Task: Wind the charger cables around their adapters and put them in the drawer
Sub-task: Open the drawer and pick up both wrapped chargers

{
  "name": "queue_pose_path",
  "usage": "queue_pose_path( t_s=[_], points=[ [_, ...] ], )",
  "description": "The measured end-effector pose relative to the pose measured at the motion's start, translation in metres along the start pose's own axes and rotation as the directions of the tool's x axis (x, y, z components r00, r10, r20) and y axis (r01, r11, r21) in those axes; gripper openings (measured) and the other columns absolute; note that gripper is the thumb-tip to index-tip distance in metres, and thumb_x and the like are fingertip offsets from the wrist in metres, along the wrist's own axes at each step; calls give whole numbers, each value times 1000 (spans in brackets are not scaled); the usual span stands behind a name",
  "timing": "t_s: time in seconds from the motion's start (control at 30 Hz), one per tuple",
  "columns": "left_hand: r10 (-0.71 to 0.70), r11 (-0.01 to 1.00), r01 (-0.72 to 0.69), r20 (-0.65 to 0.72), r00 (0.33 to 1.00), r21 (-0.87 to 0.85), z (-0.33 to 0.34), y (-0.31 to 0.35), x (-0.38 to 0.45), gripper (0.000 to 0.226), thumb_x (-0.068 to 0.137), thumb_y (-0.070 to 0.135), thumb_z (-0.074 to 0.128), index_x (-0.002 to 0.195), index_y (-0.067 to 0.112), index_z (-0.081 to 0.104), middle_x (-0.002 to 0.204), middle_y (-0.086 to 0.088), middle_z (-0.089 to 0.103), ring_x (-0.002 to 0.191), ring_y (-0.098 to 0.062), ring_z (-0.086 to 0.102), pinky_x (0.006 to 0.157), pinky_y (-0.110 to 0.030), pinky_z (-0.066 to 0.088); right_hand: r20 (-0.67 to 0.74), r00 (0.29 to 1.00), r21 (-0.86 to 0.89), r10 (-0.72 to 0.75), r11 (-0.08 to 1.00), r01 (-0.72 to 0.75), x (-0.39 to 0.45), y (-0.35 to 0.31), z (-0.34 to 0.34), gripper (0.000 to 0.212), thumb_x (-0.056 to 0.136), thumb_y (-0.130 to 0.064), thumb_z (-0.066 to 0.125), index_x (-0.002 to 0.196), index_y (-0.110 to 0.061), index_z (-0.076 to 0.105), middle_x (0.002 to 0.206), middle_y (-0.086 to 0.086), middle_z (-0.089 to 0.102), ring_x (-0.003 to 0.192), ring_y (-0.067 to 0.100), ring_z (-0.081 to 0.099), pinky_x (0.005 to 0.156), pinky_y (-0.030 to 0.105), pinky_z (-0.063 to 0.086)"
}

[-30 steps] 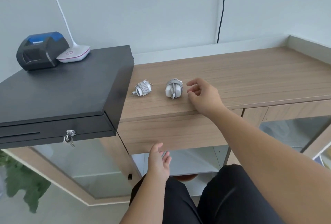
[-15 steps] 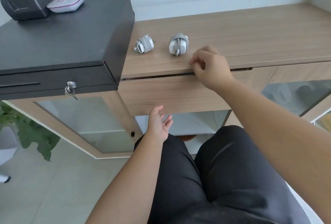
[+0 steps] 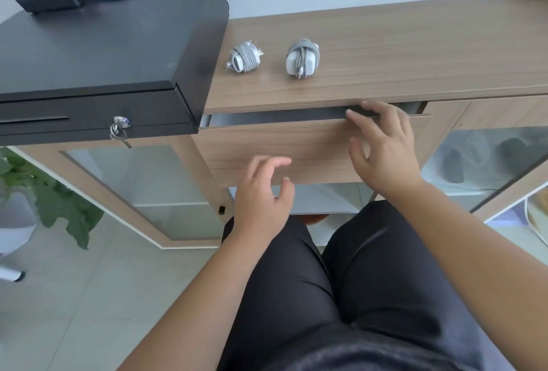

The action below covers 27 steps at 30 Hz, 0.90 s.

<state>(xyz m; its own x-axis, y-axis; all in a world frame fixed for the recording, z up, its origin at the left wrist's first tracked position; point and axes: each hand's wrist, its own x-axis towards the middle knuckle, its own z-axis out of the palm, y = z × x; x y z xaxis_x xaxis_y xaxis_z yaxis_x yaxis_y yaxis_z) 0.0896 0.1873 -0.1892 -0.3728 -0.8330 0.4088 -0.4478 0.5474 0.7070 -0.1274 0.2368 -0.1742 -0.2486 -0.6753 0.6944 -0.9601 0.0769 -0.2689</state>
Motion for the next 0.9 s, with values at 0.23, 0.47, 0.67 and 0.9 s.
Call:
queue_pose_path(
  t_s=[0.23, 0.47, 0.67, 0.9],
  points=[
    [198, 859, -245, 149, 969, 450, -17, 10, 50, 46, 94, 37, 46, 136, 22, 53, 141, 3, 52, 136, -27, 38, 115, -48, 24, -21, 1000, 11, -21, 1000, 21, -1, 10, -5, 41, 82, -5, 57, 121, -9, 64, 111, 14, 61, 103, 33, 51, 96, 33, 38],
    [164, 890, -225, 182, 970, 397, -19, 9, 49, 42, 100, 26, 41, 142, 27, 47, 147, 7, 48, 142, -23, 34, 118, -45, 11, -21, 1000, 32, 5, 999, -4, 0, 8, -13, 44, 77, 0, 56, 117, -13, 68, 103, 10, 63, 92, 27, 50, 91, 24, 34],
    [123, 913, -198, 224, 967, 357, -29, 15, 37, 47, 98, 19, 47, 144, 31, 45, 150, 9, 44, 145, -20, 29, 119, -40, 8, -21, 999, 59, 26, 998, -24, -10, 1, -19, 45, 75, 1, 54, 115, -13, 69, 100, 9, 62, 90, 20, 46, 88, 24, 33],
    [120, 937, -175, 190, 974, 304, -34, 19, 10, 47, 94, 22, 44, 139, 31, 51, 144, 9, 51, 142, -23, 34, 117, -37, 10, -1, 999, 66, 32, 997, -32, -30, -8, -37, 43, 76, -3, 50, 113, -14, 70, 99, 5, 62, 89, 18, 47, 86, 23, 33]
  ],
)
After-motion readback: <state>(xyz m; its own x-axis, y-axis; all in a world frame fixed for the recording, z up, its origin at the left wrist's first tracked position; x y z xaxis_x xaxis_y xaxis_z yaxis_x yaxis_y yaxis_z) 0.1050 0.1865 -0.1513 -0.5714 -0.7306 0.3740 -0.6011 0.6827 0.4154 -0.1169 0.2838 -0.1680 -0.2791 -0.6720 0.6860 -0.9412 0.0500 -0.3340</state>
